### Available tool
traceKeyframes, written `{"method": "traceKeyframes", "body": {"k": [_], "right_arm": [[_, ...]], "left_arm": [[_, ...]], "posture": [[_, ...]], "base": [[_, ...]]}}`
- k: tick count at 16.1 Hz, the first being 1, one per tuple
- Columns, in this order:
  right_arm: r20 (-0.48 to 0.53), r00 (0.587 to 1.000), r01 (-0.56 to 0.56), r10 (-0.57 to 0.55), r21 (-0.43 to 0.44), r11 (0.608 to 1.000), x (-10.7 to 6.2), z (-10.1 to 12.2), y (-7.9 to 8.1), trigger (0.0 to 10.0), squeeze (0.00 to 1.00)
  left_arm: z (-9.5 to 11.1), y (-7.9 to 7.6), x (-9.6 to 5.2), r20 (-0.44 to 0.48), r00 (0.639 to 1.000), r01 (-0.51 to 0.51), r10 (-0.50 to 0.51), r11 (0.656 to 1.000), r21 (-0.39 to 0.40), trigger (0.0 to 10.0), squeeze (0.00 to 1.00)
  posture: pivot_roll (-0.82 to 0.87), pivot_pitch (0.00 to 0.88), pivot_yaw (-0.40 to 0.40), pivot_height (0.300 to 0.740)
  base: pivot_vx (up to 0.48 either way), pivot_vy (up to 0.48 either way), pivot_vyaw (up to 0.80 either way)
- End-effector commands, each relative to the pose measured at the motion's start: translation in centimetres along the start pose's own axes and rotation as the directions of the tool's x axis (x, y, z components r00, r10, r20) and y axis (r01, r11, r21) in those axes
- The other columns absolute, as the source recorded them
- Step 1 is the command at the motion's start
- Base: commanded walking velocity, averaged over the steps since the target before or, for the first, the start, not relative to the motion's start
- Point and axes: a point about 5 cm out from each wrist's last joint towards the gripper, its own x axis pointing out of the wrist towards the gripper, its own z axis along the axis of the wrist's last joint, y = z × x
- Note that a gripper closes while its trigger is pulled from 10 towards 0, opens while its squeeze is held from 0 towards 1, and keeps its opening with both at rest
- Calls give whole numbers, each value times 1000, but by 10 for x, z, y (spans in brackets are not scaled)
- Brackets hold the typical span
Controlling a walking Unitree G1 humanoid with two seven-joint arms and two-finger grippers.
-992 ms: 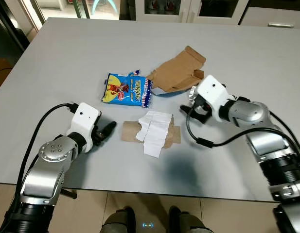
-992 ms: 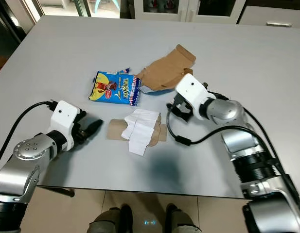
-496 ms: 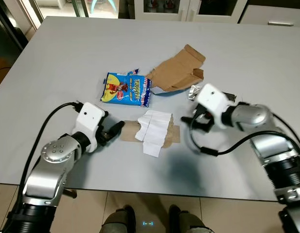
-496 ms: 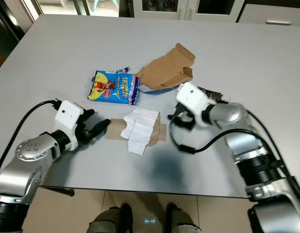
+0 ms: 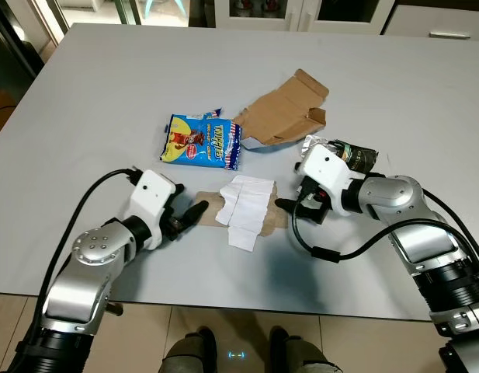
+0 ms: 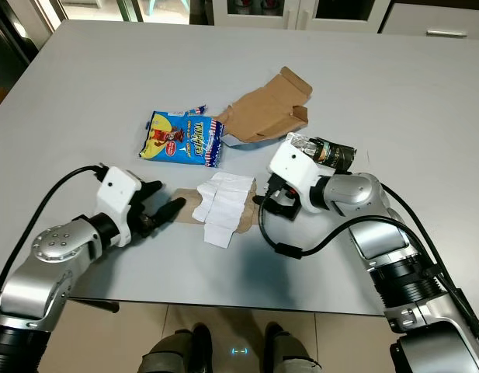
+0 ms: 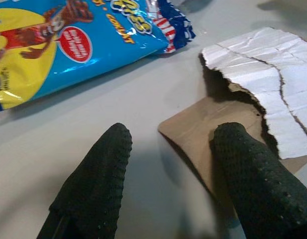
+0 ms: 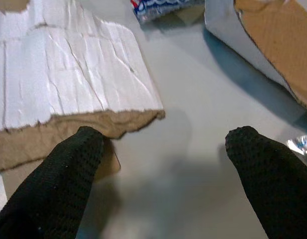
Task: Picking trash to rubbish bin
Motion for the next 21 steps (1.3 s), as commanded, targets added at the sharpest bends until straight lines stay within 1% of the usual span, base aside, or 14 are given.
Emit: {"method": "traceKeyframes", "body": {"k": [1,5,6,8,9,10,11,13,15,16,18,20,21], "right_arm": [[17,1000,-22,22,7,1000,1,3,6,10000,0],[62,998,-23,22,12,1000,9,15,10,10000,0],[60,996,-66,65,15,998,12,16,22,10000,0],[24,995,-99,99,-10,995,12,7,30,10000,0],[-4,996,-90,90,-23,996,10,-2,31,10000,0],[-21,999,-42,42,-19,999,8,-8,23,10000,0],[-27,999,34,-35,-31,999,8,-11,12,10000,0],[-48,991,122,-122,1,992,6,-17,-3,10000,0],[-78,987,139,-138,0,990,5,-24,-6,10000,0],[-94,989,117,-116,5,993,7,-29,-2,10000,0],[-94,995,45,-43,17,999,18,-37,17,10000,0],[-76,997,8,-7,21,1000,24,-35,27,10000,0],[-71,998,2,0,22,1000,26,-35,29,10000,0]], "left_arm": [[-1,-3,0,4,1000,15,-15,1000,1,10000,0],[-1,-6,6,28,1000,10,-10,1000,-8,10000,0],[1,-8,8,36,999,12,-12,1000,-8,10000,0],[1,-8,7,36,999,12,-12,1000,-6,10000,0],[1,-8,6,36,999,11,-11,1000,-5,10000,0],[0,-7,4,36,999,7,-7,1000,-4,10000,0],[0,-7,3,36,999,4,-4,1000,-5,10000,0],[0,-7,2,37,999,0,1,1000,-9,10000,0],[-1,-7,2,37,999,-2,2,1000,-12,10000,0],[-1,-8,2,38,999,-2,2,1000,-14,10000,0],[-1,-8,1,39,999,-6,7,1000,-18,10000,0],[-2,-7,1,37,999,-15,15,1000,-14,10000,0],[-2,-7,1,37,999,-17,17,1000,-13,10000,0]], "posture": [[-90,243,20,740],[-91,244,20,740],[-96,248,14,740],[-95,250,13,740],[-94,253,11,740],[-95,253,11,740],[-94,254,11,740],[-93,255,8,740],[-90,254,7,740],[-86,255,6,740],[-82,256,5,740],[-80,257,6,740],[-80,257,6,740]], "base": [[0,0,0],[0,0,0],[0,0,0],[0,0,0],[0,0,0],[0,0,0],[0,0,0],[0,0,0],[0,0,0],[0,0,0],[0,0,0],[0,0,0],[0,0,0]]}}
